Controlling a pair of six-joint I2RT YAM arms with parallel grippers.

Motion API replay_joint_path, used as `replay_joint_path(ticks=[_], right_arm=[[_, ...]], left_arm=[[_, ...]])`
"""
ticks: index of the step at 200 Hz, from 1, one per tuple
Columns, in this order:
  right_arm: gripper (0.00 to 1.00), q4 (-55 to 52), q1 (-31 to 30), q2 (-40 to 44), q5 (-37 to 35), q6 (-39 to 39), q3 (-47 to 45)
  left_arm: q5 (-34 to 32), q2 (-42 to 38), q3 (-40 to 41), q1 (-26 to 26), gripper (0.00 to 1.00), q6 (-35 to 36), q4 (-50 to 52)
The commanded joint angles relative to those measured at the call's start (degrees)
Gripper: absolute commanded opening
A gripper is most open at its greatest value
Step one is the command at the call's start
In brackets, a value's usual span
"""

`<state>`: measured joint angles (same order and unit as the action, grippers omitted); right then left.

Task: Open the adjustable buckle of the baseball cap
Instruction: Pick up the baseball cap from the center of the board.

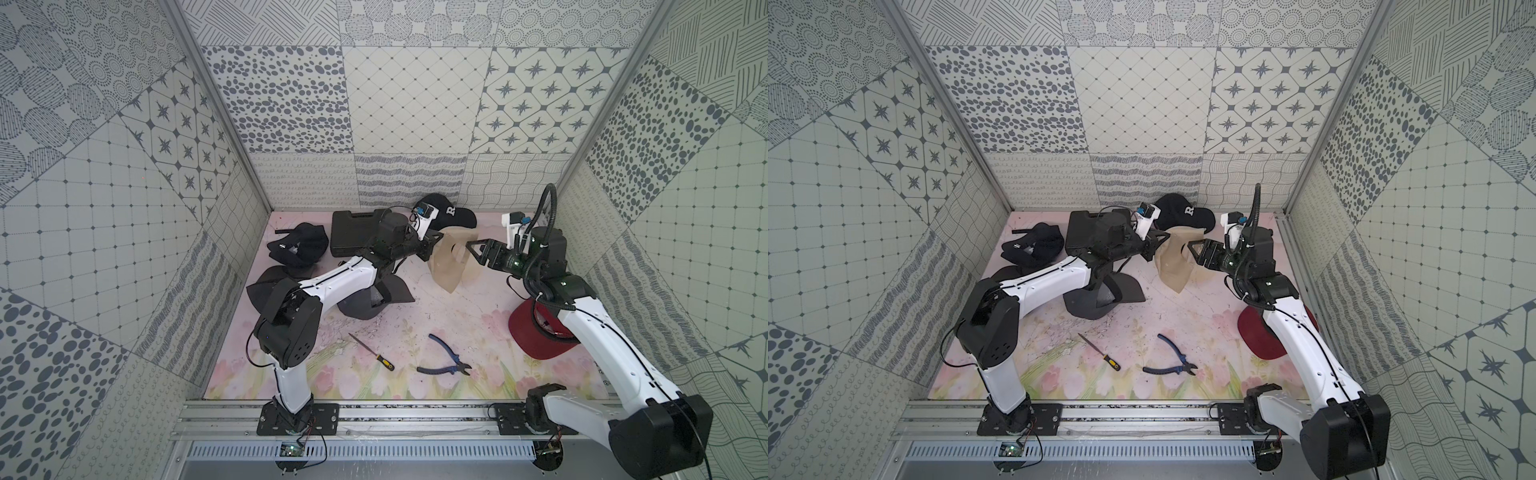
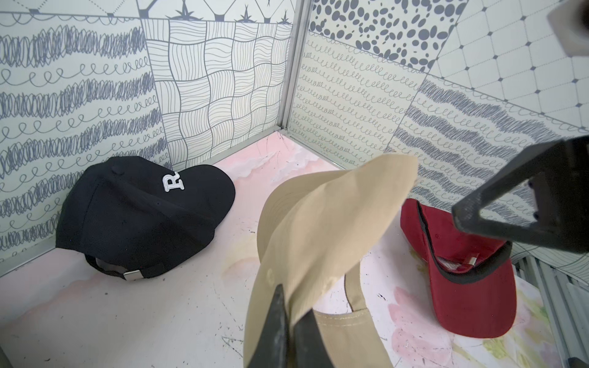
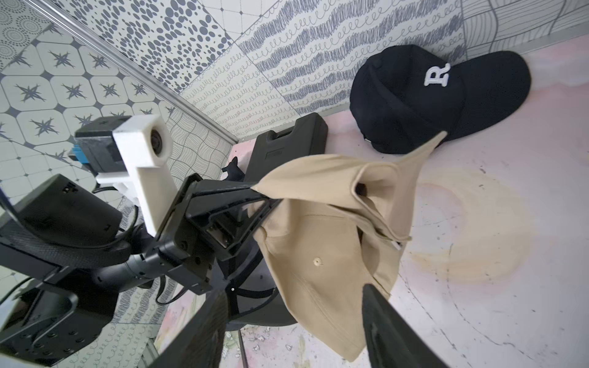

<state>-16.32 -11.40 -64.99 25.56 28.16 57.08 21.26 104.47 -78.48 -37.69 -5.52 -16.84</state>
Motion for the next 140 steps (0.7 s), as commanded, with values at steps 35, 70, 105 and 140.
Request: replay_joint_path(ticks=[35, 70, 105, 140], right_arm=[[0.49, -1.96, 4.22, -3.92, 3.39, -11.69, -3.53], [0.47, 5.24, 4.89, -6.20, 9.08, -10.91, -7.51], [0.49, 11.75, 5.03, -9.38, 13.71, -9.47, -8.64], [0.29, 16.17, 5.24, -12.01, 18.43, -7.83, -8.45]], left_arm=[[1.08, -1.12, -4.78, 0.17, 0.00, -6.90, 13.16], [3.55, -1.96, -6.90, 0.76, 0.00, -8.32, 17.90], [6.47, -2.25, -7.83, 1.38, 0.00, -9.56, 20.08], [7.16, -2.47, -7.29, 1.83, 0.00, -10.88, 19.58]])
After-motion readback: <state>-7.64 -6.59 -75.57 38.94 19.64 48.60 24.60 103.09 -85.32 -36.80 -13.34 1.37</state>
